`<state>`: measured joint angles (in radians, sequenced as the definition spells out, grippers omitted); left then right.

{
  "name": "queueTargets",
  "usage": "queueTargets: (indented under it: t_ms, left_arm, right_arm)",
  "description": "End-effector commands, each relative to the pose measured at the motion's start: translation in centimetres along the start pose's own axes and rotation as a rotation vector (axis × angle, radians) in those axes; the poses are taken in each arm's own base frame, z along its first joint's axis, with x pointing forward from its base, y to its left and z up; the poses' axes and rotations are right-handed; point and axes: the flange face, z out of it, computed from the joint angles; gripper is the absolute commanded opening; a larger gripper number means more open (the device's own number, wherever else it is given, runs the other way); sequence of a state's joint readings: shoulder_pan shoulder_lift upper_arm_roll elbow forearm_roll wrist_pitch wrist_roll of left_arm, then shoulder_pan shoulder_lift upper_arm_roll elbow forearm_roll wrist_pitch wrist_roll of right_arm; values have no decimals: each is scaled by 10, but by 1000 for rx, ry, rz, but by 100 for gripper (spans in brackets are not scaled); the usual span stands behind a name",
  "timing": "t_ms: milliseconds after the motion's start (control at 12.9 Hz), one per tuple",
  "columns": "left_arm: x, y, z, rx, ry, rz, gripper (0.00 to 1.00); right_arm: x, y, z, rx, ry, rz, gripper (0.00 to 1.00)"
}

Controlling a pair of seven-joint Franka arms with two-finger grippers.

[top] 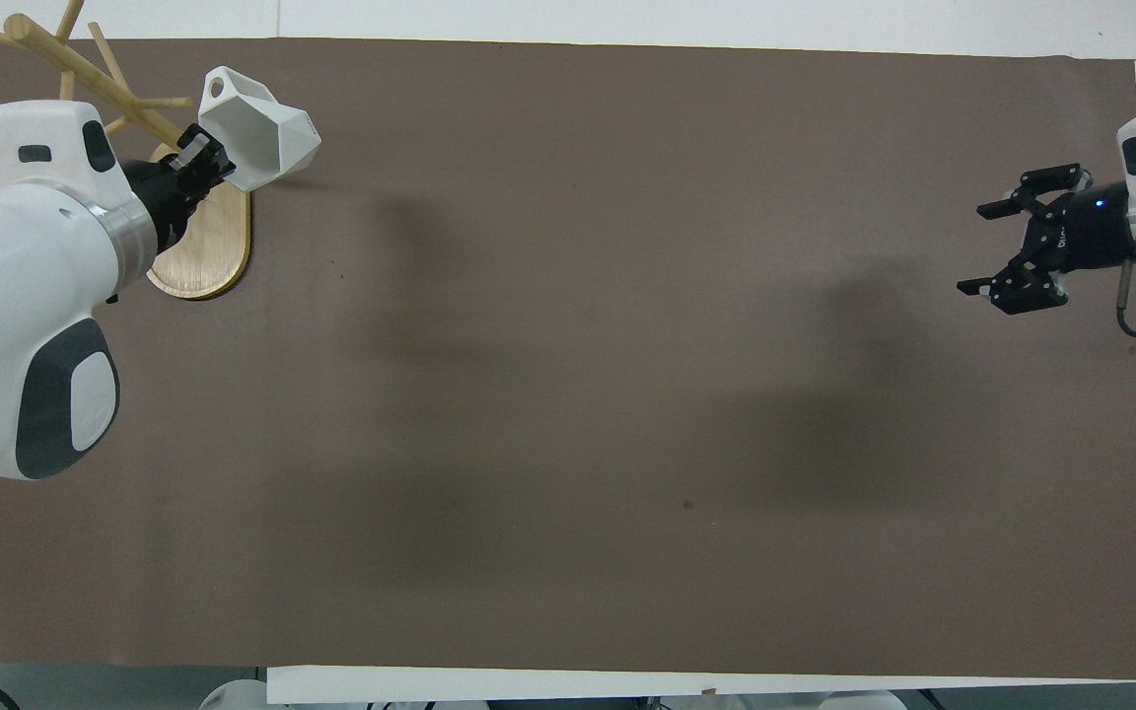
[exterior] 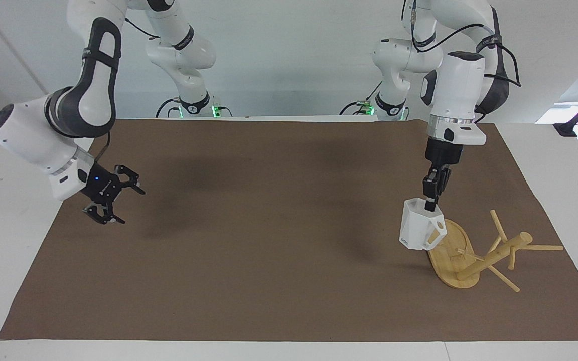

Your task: Hang cup on rack

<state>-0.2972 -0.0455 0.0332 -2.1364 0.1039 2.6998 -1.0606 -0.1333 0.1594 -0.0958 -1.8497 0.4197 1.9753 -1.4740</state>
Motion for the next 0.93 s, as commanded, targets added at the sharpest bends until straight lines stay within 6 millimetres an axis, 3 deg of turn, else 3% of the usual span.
queueTargets:
  t_ms: [0, 155, 233, 311, 466, 777, 855]
  left_arm:
    - [8, -21, 10, 5, 29, 11, 0]
    - [4, -35, 25, -15, 41, 32, 0]
    - [10, -41, 30, -9, 47, 35, 0]
    - [11, -44, 34, -3, 46, 44, 0]
    - [17, -48, 35, -3, 54, 58, 0]
    - [28, -55, 40, 9, 62, 73, 0]
    - [29, -57, 46, 11, 62, 80, 0]
  right_arm:
    - [-2, -19, -37, -32, -59, 143, 99]
    - [4, -37, -71, -74, -169, 246, 99]
    - [15, -55, -85, -84, -216, 361, 99]
    - [25, -69, -91, -75, -253, 471, 99]
    - [45, -79, -119, -101, -317, 633, 99]
    - [51, -98, -142, -154, -388, 1067, 99]
    - [55, -101, -138, -168, -389, 1136, 99]
